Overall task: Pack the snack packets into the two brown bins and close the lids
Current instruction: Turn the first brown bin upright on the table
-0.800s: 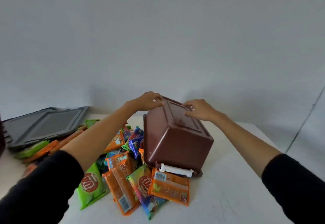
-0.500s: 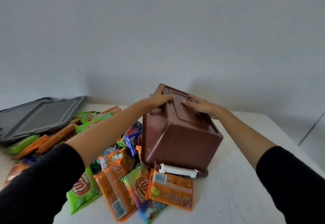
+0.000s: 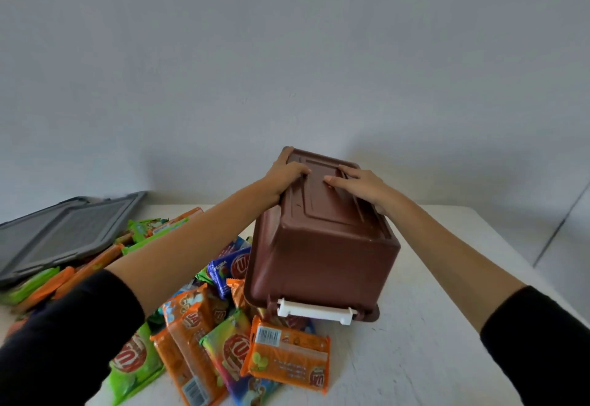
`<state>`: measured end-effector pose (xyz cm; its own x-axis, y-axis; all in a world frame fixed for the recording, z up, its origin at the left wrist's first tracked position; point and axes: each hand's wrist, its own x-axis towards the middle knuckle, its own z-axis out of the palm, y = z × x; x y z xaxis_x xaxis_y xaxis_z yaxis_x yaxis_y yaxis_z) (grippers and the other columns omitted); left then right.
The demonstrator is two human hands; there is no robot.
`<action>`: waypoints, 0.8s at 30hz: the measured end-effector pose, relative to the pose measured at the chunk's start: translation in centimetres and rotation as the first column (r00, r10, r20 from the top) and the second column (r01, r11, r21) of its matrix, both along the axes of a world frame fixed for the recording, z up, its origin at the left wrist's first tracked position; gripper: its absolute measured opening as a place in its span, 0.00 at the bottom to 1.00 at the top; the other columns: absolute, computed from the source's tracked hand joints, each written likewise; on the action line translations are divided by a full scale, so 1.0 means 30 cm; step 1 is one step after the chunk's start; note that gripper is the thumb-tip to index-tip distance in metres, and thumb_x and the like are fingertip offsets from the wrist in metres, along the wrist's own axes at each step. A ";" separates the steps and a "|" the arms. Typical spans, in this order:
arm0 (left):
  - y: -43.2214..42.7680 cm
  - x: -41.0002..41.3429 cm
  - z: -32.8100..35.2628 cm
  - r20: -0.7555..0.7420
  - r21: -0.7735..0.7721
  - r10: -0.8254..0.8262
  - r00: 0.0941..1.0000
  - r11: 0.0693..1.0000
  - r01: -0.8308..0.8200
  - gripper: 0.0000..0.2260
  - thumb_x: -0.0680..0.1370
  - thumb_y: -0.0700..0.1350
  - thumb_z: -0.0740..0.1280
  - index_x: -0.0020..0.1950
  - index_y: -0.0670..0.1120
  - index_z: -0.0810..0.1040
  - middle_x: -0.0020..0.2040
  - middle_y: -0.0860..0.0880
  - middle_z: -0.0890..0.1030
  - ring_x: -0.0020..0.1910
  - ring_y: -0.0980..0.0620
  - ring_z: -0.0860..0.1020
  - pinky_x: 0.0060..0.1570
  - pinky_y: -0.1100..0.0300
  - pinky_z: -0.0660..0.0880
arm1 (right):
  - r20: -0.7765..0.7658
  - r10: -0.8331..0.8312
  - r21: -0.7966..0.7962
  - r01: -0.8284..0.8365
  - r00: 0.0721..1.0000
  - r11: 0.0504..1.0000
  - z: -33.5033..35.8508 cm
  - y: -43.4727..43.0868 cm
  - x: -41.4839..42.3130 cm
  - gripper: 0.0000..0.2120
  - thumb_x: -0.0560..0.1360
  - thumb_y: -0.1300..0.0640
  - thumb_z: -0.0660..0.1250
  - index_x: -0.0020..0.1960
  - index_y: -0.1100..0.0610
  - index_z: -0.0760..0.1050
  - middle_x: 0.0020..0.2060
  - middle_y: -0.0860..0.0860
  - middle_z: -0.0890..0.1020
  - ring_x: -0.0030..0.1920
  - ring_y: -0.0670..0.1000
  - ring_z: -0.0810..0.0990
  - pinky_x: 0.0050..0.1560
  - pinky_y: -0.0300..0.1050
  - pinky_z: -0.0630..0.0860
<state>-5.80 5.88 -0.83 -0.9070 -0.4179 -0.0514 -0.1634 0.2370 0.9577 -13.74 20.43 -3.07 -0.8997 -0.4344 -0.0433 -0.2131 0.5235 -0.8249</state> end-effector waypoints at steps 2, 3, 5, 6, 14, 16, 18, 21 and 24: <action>0.067 0.012 0.042 -0.013 -0.007 -0.005 1.000 1.000 0.004 0.28 0.78 0.40 0.61 0.76 0.51 0.53 0.68 0.41 0.66 0.35 0.51 0.75 0.27 0.62 0.77 | -0.020 -0.005 -0.007 0.005 1.000 1.000 0.037 0.062 0.005 0.34 0.70 0.37 0.66 0.73 0.46 0.62 0.73 0.51 0.62 0.71 0.58 0.62 0.70 0.55 0.64; 0.105 0.018 0.056 -0.017 -0.008 -0.008 1.000 1.000 0.008 0.28 0.78 0.41 0.61 0.76 0.51 0.53 0.68 0.41 0.66 0.35 0.51 0.75 0.26 0.63 0.76 | -0.030 -0.006 -0.008 0.006 1.000 1.000 0.052 0.098 0.009 0.34 0.70 0.37 0.66 0.73 0.46 0.62 0.73 0.51 0.62 0.71 0.59 0.62 0.70 0.55 0.64; 0.188 0.031 0.068 -0.024 -0.006 -0.013 1.000 1.000 0.013 0.29 0.78 0.41 0.62 0.76 0.51 0.53 0.69 0.40 0.65 0.35 0.51 0.75 0.24 0.64 0.76 | -0.047 -0.012 0.000 0.012 0.999 1.000 0.074 0.179 0.025 0.34 0.70 0.37 0.66 0.73 0.46 0.62 0.73 0.52 0.62 0.72 0.59 0.62 0.70 0.54 0.64; 0.231 0.037 0.067 -0.026 -0.006 -0.009 1.000 1.000 0.008 0.30 0.77 0.41 0.63 0.76 0.51 0.54 0.70 0.40 0.64 0.35 0.51 0.75 0.24 0.63 0.77 | -0.053 -0.014 0.009 0.014 0.998 1.000 0.080 0.225 0.036 0.34 0.70 0.37 0.66 0.73 0.46 0.62 0.73 0.52 0.61 0.72 0.58 0.62 0.70 0.54 0.64; 0.626 0.132 -0.033 -0.065 0.072 0.007 0.998 0.997 -0.002 0.33 0.74 0.41 0.67 0.75 0.52 0.56 0.72 0.42 0.62 0.50 0.46 0.74 0.36 0.58 0.76 | -0.081 0.007 0.083 -0.001 0.997 0.997 0.049 0.641 0.152 0.35 0.71 0.38 0.67 0.73 0.47 0.61 0.73 0.53 0.62 0.72 0.58 0.62 0.69 0.52 0.64; 0.713 0.158 -0.073 -0.068 0.098 0.006 0.998 0.995 0.000 0.33 0.74 0.41 0.68 0.74 0.53 0.57 0.71 0.43 0.64 0.54 0.45 0.75 0.40 0.56 0.78 | -0.076 0.009 0.106 -0.001 0.997 0.994 0.026 0.733 0.188 0.35 0.70 0.38 0.66 0.73 0.47 0.61 0.73 0.53 0.61 0.72 0.58 0.61 0.70 0.53 0.63; 0.787 0.184 -0.109 -0.062 0.110 -0.002 0.998 0.994 0.009 0.33 0.72 0.43 0.69 0.73 0.54 0.59 0.70 0.42 0.65 0.57 0.43 0.75 0.48 0.51 0.79 | -0.070 0.002 0.117 0.006 0.998 0.993 -0.003 0.815 0.222 0.35 0.70 0.37 0.66 0.74 0.46 0.60 0.73 0.54 0.61 0.72 0.59 0.60 0.71 0.55 0.63; 0.865 0.216 -0.155 -0.053 0.126 -0.017 0.998 0.992 0.024 0.33 0.71 0.43 0.70 0.73 0.54 0.60 0.71 0.42 0.65 0.60 0.41 0.74 0.54 0.48 0.78 | -0.066 0.003 0.139 0.006 0.998 0.990 -0.049 0.903 0.255 0.36 0.70 0.37 0.66 0.74 0.46 0.60 0.73 0.53 0.62 0.73 0.58 0.60 0.71 0.56 0.63; 0.926 0.255 -0.184 -0.039 0.127 0.005 0.999 0.992 0.001 0.33 0.74 0.43 0.69 0.74 0.54 0.58 0.72 0.45 0.63 0.62 0.44 0.72 0.52 0.53 0.76 | -0.077 0.015 0.172 -0.001 0.997 0.985 -0.083 0.946 0.272 0.36 0.71 0.38 0.66 0.74 0.46 0.59 0.73 0.53 0.61 0.73 0.58 0.58 0.70 0.55 0.63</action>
